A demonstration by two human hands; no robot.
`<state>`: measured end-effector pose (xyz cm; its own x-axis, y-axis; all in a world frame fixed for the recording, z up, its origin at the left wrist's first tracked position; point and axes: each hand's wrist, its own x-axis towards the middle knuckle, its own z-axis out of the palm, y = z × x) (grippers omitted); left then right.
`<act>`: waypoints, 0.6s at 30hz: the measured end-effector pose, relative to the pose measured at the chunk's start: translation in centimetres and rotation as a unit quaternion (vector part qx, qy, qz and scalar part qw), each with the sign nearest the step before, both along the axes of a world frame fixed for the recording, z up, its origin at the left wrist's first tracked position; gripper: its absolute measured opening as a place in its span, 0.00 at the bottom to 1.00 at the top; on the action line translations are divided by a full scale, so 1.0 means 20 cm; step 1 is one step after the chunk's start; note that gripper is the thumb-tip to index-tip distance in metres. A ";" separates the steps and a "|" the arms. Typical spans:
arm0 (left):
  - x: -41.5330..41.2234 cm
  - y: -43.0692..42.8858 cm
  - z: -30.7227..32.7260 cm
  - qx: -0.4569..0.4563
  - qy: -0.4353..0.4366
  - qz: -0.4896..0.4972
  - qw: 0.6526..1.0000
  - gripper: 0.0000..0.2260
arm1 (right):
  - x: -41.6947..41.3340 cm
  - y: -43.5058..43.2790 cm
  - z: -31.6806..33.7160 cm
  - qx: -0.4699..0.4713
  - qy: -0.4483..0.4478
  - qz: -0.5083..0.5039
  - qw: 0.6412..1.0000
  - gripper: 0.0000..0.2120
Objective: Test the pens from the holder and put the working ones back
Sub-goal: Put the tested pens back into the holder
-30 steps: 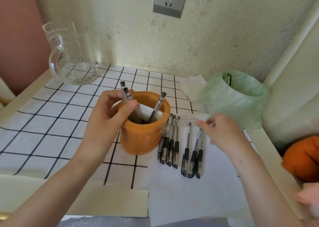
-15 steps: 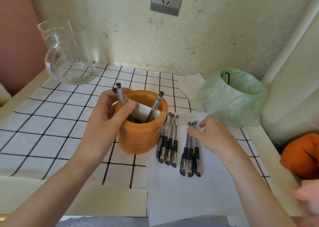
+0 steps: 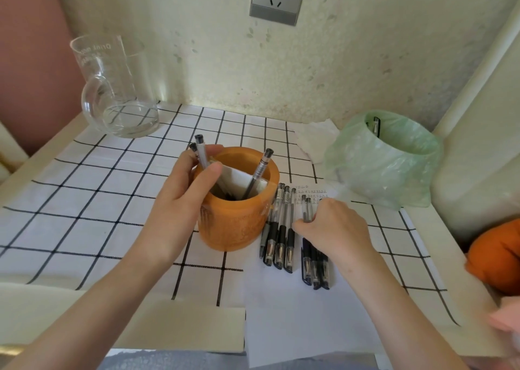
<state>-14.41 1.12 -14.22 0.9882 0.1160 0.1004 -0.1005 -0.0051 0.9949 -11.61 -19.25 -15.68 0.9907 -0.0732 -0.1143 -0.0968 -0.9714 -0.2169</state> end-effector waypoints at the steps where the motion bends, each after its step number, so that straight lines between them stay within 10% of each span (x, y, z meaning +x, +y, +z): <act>1: 0.00 0.00 0.00 -0.001 0.001 -0.003 1.000 0.12 | 0.00 0.01 0.00 -0.008 -0.007 0.001 1.000 0.19; 7: -0.02 0.00 0.01 0.015 0.024 -0.025 0.999 0.15 | -0.01 0.04 -0.04 0.001 -0.023 0.010 1.000 0.14; 11: -0.02 -0.02 0.03 0.069 0.044 -0.010 0.997 0.33 | -0.01 0.01 0.03 0.055 -0.027 0.006 0.998 0.10; 18: 0.01 -0.06 0.06 0.128 0.013 0.052 0.990 0.42 | -0.03 -0.05 0.28 0.324 -0.212 0.018 0.922 0.12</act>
<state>-14.27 -0.02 -13.06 0.9749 0.1905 0.1152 -0.0614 -0.2674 0.9616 -12.30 -20.23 -9.98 0.9569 -0.0915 0.2758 0.1602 -0.6259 -0.7633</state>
